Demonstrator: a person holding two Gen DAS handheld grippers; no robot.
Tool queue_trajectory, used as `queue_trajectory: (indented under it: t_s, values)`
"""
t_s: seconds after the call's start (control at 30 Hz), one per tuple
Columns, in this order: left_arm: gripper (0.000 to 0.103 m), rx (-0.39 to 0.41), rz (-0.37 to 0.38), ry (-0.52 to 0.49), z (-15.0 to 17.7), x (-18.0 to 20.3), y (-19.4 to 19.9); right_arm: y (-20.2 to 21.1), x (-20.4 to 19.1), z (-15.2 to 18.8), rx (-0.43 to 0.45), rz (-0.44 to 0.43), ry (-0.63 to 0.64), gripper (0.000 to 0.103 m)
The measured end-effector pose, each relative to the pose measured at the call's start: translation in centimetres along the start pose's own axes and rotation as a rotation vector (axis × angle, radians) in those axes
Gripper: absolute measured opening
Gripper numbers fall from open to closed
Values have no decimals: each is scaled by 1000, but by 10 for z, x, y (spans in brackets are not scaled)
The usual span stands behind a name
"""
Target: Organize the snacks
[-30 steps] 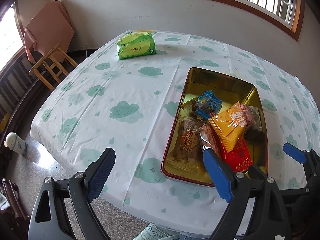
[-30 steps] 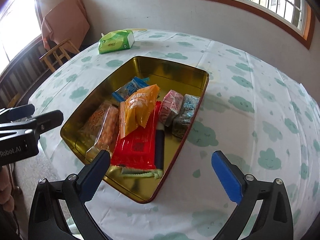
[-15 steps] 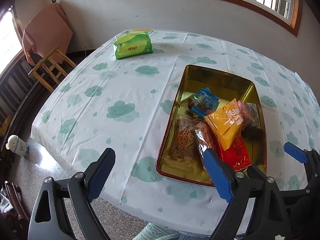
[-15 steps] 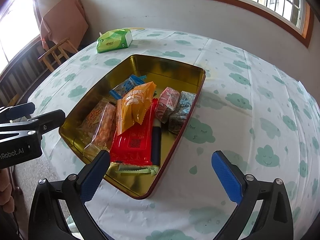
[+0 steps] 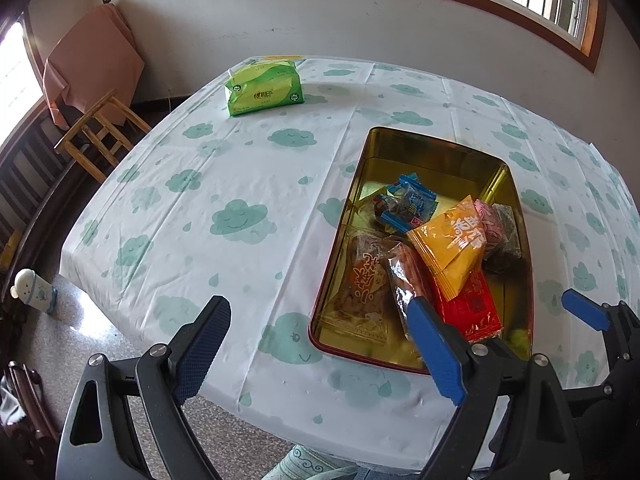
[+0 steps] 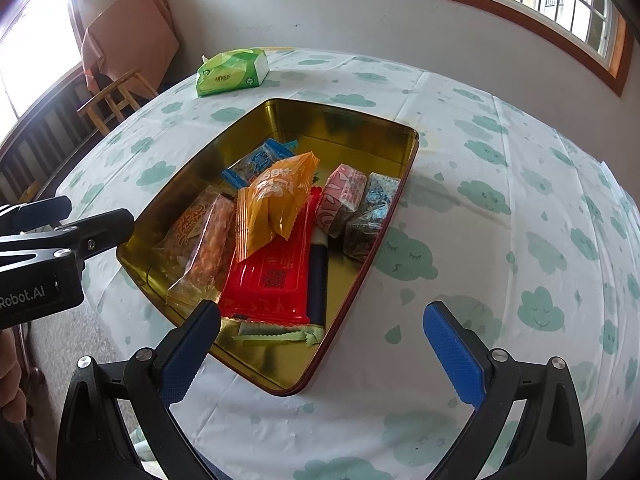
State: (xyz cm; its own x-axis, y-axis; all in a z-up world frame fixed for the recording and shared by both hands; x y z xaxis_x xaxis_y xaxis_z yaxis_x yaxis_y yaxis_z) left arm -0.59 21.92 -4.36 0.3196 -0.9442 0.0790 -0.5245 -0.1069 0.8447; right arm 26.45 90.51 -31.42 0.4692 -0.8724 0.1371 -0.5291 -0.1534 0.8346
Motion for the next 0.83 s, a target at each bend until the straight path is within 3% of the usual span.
queue_trajectory:
  t_s: [0.83]
  values:
    - [88, -3, 22, -24, 6, 6, -5, -7, -9, -1, -10, -6, 9, 101]
Point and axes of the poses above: each gripper's, at about its wrist camera, not at the fingertips, and y roughly against the way its jaws point, x to its right, z to its underside, the point moved 8 cm from there along -y, roughly the way its jaws point, and after that the axes turned 9 degrees about z, right-handed, at the moved point
